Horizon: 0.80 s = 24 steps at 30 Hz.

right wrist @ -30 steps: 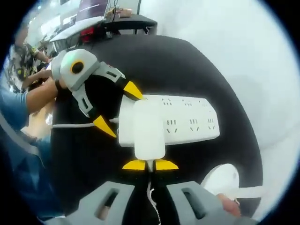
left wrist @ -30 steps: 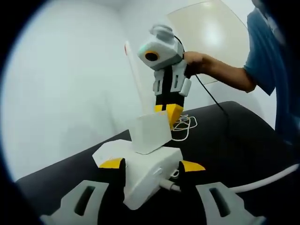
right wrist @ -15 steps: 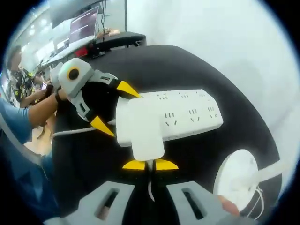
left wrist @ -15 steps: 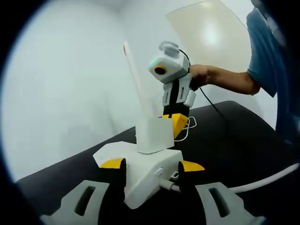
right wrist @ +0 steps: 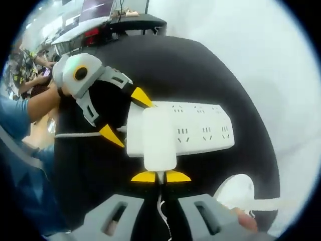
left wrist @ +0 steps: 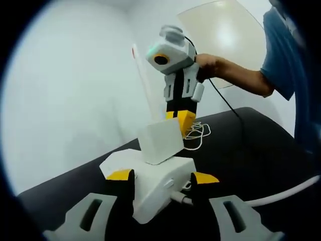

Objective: Insert the desk lamp plug into the socket, turn on the power strip switch, turn on the lamp switch, then turn off the lamp switch, turn off the power strip switch, and remove the plug from the socket.

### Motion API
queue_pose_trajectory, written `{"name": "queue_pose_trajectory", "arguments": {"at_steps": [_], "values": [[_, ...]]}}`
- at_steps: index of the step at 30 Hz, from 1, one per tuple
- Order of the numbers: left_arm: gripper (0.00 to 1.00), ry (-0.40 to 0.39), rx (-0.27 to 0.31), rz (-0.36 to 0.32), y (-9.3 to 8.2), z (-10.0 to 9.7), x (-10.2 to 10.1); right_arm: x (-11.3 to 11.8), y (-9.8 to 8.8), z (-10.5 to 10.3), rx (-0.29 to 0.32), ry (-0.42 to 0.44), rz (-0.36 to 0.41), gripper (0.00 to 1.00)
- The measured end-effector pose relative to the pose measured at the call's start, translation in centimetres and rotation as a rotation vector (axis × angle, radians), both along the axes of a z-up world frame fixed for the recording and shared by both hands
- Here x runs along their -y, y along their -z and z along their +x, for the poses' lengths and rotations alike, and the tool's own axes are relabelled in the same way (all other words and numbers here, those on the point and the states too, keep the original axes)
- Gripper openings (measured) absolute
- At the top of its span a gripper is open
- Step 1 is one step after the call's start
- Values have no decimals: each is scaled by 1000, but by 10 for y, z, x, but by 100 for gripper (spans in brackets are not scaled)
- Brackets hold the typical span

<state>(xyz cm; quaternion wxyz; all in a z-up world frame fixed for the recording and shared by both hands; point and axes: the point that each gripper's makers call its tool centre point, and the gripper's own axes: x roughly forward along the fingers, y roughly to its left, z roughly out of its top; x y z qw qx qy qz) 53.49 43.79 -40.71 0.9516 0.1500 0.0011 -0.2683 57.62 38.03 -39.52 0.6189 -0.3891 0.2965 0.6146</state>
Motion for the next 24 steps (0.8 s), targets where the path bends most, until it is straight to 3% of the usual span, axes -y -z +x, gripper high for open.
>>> {"name": "queue_pose_trajectory", "arguments": {"at_steps": [7, 12, 15, 17, 19, 21, 22, 24], "values": [[41, 7, 8, 1, -1, -2, 3, 4, 18, -6, -139, 76, 136, 5], [41, 7, 11, 2, -2, -2, 2, 4, 18, -7, -118, 77, 138, 5], [41, 5, 6, 1, -1, -1, -1, 5, 13, 1, -83, 62, 94, 5], [41, 3, 3, 1, 0, -1, -2, 1, 9, -6, -46, 47, 52, 5], [41, 3, -1, 2, 0, -1, -2, 1, 1, -9, 3, 15, -25, 5], [41, 0, -2, 4, 0, 0, -3, -7, -7, 2, 47, -6, -87, 5], [42, -2, -1, 2, 0, 0, -4, -7, -11, -3, 37, 0, -115, 5], [42, -10, 2, 1, 0, 0, -5, -9, -17, -7, 76, -25, -175, 5]]}}
